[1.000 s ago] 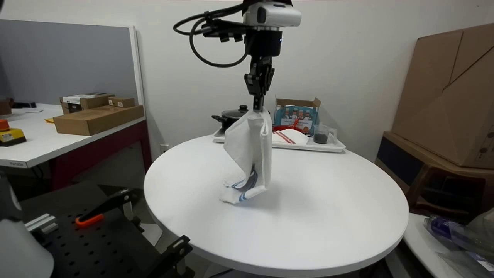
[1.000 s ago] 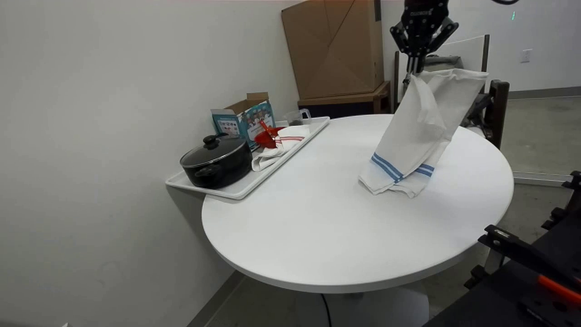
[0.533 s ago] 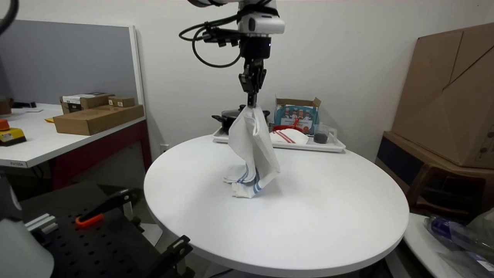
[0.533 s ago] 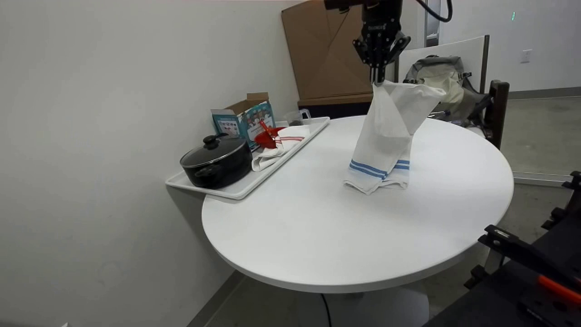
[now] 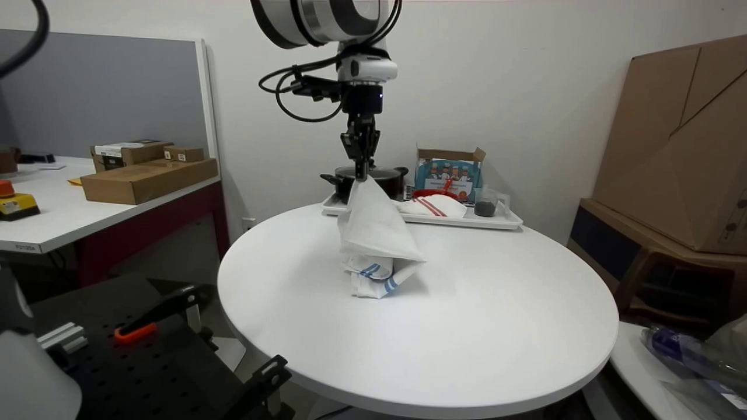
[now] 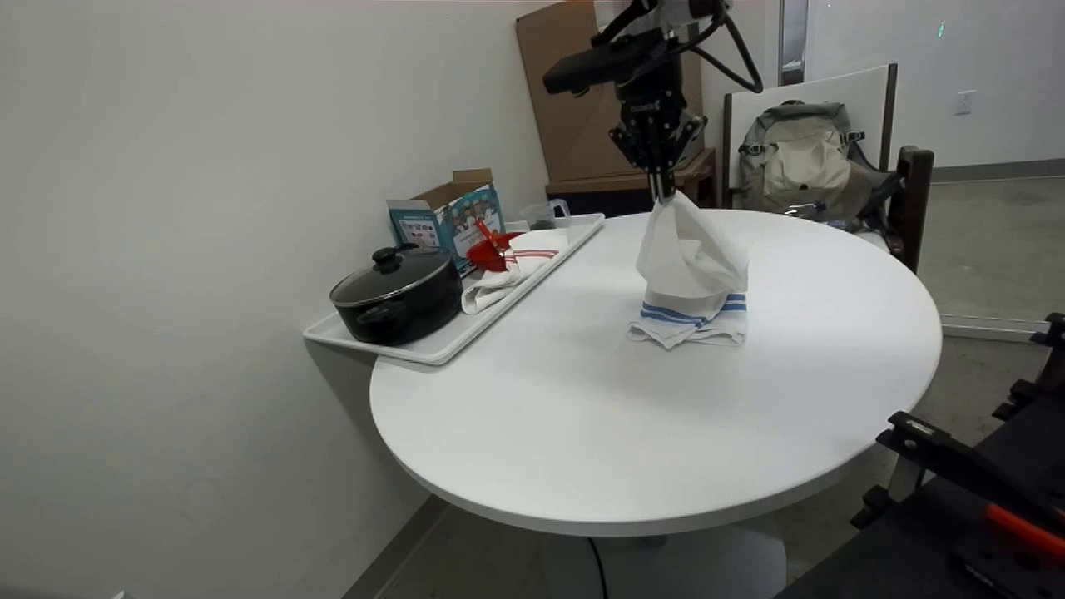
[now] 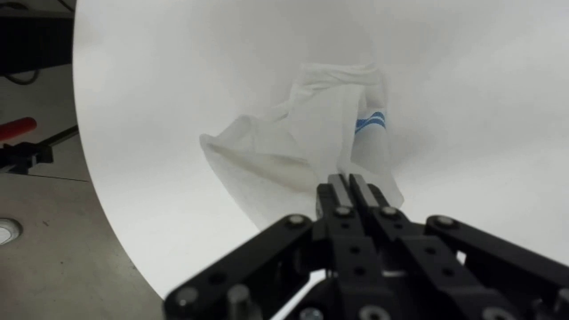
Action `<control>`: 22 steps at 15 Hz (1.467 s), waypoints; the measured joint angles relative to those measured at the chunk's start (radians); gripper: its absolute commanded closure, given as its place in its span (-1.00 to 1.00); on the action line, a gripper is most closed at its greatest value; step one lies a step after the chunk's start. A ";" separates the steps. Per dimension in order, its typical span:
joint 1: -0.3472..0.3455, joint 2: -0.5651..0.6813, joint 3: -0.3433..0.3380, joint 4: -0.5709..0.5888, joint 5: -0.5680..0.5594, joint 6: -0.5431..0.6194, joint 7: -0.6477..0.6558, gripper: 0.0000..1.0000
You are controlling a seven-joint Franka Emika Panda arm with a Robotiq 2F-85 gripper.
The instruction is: Fold the towel
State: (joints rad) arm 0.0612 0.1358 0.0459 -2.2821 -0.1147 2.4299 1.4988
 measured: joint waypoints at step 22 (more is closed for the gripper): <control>0.183 0.550 -0.102 0.411 -0.170 -0.147 0.174 0.90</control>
State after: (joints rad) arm 0.2444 0.6860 -0.0565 -1.8714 -0.2850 2.2827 1.6726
